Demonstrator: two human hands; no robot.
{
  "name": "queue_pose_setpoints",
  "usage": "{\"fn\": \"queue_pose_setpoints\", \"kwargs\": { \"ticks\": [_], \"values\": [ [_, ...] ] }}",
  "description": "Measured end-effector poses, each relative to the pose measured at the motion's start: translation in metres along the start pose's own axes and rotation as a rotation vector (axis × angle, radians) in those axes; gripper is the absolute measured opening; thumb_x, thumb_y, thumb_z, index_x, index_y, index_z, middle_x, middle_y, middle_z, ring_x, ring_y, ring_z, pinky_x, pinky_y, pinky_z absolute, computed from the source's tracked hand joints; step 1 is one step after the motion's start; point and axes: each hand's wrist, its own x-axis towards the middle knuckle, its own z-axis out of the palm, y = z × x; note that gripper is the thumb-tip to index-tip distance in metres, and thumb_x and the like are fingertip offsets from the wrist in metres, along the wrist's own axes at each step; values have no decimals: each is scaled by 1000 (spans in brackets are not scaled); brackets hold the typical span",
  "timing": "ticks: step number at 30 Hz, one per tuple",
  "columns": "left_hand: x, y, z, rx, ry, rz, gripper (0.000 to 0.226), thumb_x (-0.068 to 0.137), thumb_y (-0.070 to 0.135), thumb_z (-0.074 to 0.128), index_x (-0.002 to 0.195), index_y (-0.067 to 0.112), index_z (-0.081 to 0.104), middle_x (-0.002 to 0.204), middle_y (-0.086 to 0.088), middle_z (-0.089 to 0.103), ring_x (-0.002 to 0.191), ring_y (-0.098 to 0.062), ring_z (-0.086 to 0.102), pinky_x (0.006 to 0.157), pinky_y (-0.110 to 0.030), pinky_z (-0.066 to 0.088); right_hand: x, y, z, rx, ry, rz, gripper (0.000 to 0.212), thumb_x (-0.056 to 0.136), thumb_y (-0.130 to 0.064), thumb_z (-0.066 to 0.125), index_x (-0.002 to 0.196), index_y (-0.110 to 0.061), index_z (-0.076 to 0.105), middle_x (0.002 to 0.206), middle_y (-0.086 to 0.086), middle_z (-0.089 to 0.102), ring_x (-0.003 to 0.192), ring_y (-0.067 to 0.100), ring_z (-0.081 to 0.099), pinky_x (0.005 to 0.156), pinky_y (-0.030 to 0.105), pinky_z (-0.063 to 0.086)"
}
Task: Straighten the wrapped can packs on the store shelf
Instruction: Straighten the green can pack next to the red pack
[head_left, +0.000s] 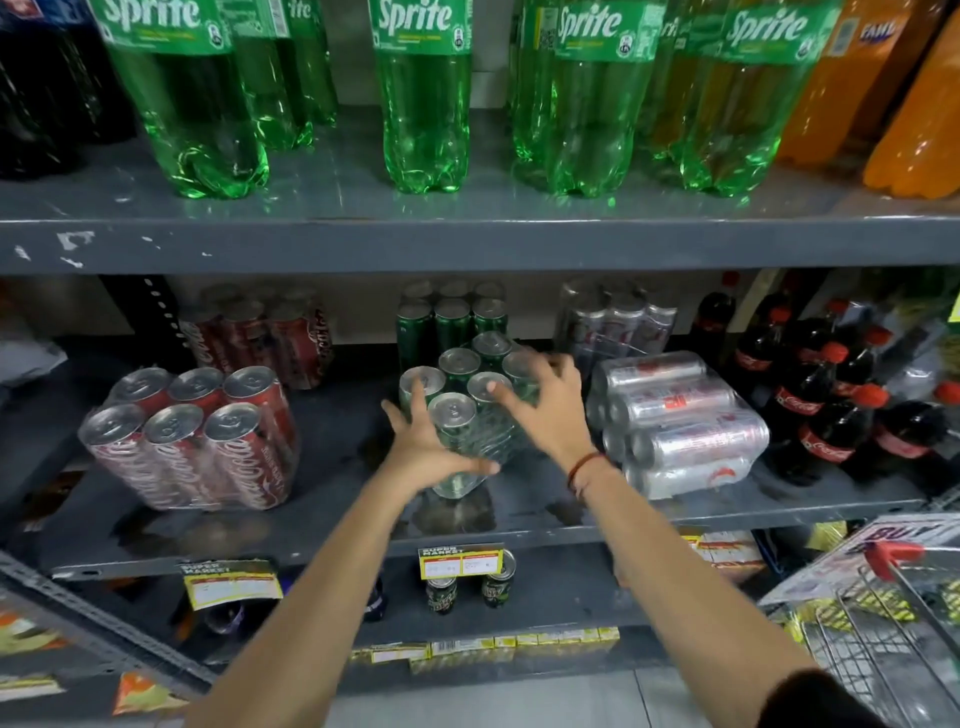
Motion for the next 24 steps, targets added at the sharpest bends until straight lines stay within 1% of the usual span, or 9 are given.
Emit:
{"fn": "queue_pose_setpoints", "kwargs": {
  "ticks": [2, 4, 6, 8, 11, 14, 17, 20, 24],
  "values": [
    [0, -9, 21, -92, 152, 83, 132, 54, 34, 89, 149, 30, -3, 154, -20, -21, 145, -34, -1, 113, -45, 20, 18, 7, -7, 56, -193, 118, 74, 79, -53, 65, 142, -28, 37, 148, 16, 30, 142, 31, 19, 115, 41, 20],
    [9, -22, 21, -98, 275, 200, 116, 56, 32, 88, 146, 29, 15, 156, -19, 8, 144, -33, 10, 110, -48, 25, 25, 10, -7, 134, -317, 176, 78, 78, -56, 65, 145, -34, 31, 155, 9, 26, 145, 30, 14, 115, 39, 17],
    [14, -30, 8, -78, 267, 253, 107, 53, 33, 89, 139, 30, 26, 148, -9, 33, 136, -27, 32, 107, -45, 34, 22, 9, -3, 156, -302, 199, 76, 78, -55, 64, 144, -35, 32, 153, 8, 28, 143, 30, 20, 114, 37, 20],
    [17, -35, -9, -68, 185, 287, 103, 51, 29, 90, 136, 31, 32, 138, 3, 43, 123, -15, 42, 100, -32, 36, 9, 6, 1, 113, -224, 204, 74, 79, -57, 63, 143, -35, 34, 144, 12, 35, 136, 33, 33, 110, 36, 28],
    [24, -40, -39, -30, -9, 297, 102, 53, 21, 91, 134, 35, 32, 129, 11, 42, 117, -8, 43, 96, -23, 33, -19, -1, 11, -17, -102, 172, 80, 73, -71, 58, 141, -34, 37, 126, 11, 41, 117, 37, 50, 104, 38, 40],
    [30, -45, -64, 12, -166, 282, 101, 49, 20, 92, 124, 53, 33, 135, 8, 42, 123, -14, 46, 107, -36, 37, -39, -12, 23, -123, -37, 160, 83, 74, -73, 55, 143, -32, 34, 120, 16, 41, 105, 40, 53, 95, 39, 46],
    [31, -45, -70, 25, -195, 267, 102, 50, 13, 92, 123, 54, 33, 135, 6, 42, 123, -15, 46, 107, -39, 38, -52, -20, 33, -136, 12, 188, 82, 76, -72, 52, 144, -31, 31, 124, 19, 39, 110, 43, 48, 95, 42, 44],
    [29, -44, -66, 10, -179, 252, 101, 53, 11, 89, 118, 63, 31, 135, 5, 43, 123, -17, 46, 107, -42, 38, -53, -22, 33, -119, 14, 210, 82, 77, -71, 52, 145, -32, 30, 125, 20, 38, 112, 44, 45, 96, 44, 42],
    [28, -39, -65, 89, -186, 232, 107, 58, 13, 87, 136, 51, 24, 147, 1, 35, 133, -20, 37, 110, -42, 33, -53, -15, 15, 37, -90, 224, 81, 78, -68, 54, 146, -37, 24, 136, 18, 33, 132, 41, 32, 108, 46, 33]
  ]
}}
